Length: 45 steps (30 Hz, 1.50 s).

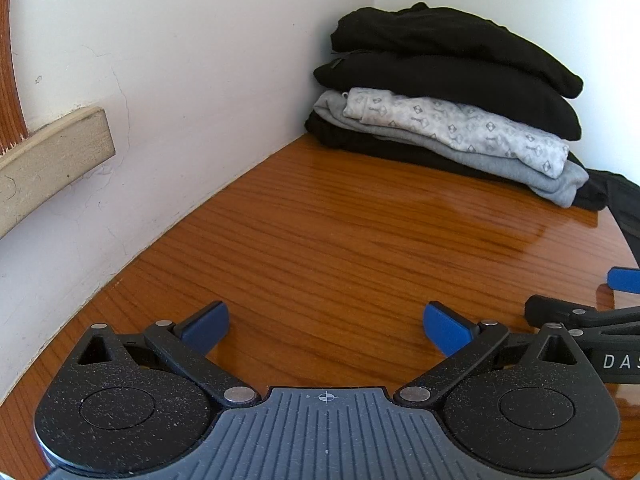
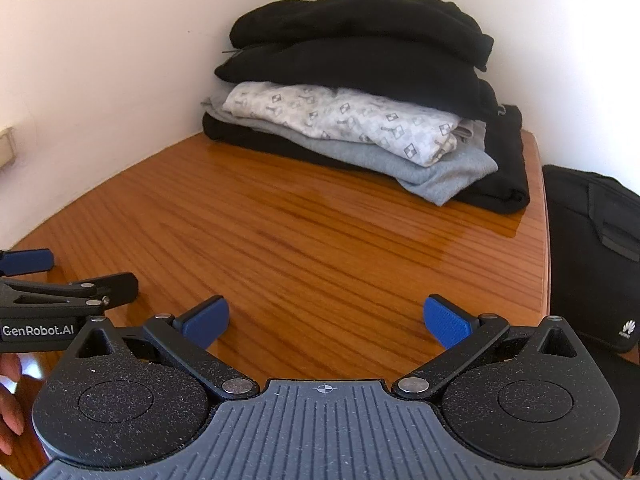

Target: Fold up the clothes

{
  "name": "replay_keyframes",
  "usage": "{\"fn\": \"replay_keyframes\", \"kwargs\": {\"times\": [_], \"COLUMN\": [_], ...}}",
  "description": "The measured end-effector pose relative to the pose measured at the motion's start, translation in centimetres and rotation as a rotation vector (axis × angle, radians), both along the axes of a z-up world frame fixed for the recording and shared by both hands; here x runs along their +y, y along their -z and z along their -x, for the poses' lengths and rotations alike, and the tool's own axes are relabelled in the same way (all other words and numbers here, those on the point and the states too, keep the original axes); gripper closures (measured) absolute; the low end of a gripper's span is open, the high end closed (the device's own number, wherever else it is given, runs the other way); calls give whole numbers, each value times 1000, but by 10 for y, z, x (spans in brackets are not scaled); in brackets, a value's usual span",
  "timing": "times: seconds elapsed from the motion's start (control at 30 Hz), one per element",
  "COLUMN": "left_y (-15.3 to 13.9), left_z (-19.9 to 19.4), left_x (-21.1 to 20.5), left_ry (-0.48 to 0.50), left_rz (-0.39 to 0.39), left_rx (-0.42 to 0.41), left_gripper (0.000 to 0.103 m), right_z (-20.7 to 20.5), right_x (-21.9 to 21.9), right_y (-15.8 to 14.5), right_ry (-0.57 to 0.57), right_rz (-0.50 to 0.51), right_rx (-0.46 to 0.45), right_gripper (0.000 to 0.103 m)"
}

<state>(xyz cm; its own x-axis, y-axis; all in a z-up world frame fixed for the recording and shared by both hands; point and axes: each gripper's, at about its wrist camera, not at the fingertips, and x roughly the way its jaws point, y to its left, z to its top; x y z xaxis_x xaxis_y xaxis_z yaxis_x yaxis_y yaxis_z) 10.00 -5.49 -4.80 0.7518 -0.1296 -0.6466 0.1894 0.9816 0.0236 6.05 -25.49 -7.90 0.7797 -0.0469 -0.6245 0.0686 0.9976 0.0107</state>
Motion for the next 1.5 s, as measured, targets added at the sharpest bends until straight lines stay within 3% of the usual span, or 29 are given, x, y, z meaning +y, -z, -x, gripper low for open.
{"fn": "replay_keyframes", "kwargs": {"times": [1.5], "left_y": [-3], "left_z": [-2], "left_x": [-1], "left_ry": [4], "left_rz": [-3], "left_rx": [1], "left_gripper": [0], "right_z": [0], "right_x": [-3], "right_y": [0], "right_ry": [15], "right_rz": [-7], "right_rx": [-1], "right_gripper": [0]}}
